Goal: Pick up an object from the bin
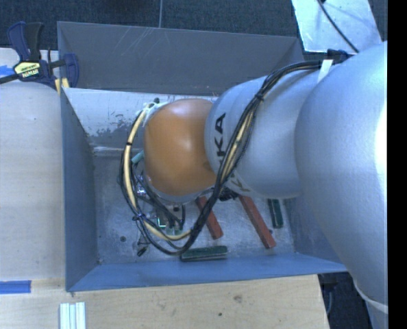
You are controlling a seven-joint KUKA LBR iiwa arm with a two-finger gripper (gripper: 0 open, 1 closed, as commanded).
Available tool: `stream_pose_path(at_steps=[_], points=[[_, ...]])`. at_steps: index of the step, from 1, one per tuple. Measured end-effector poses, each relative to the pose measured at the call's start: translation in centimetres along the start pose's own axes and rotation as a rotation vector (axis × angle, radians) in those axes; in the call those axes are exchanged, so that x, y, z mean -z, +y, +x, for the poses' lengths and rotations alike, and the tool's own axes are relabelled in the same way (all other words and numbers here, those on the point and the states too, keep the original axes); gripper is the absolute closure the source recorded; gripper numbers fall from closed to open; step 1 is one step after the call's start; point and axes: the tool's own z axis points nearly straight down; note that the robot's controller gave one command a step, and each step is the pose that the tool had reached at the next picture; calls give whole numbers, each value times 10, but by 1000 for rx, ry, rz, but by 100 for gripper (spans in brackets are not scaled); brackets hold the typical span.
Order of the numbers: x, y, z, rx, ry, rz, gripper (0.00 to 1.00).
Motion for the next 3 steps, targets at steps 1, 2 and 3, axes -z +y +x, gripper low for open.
stream_pose_path(at_steps=[1, 2, 3], points=[[-64, -95, -38, 44, -9, 1, 0], [-57, -144, -123, 133, -16, 2, 0], [-57, -140, -121, 135, -11, -2, 100]])
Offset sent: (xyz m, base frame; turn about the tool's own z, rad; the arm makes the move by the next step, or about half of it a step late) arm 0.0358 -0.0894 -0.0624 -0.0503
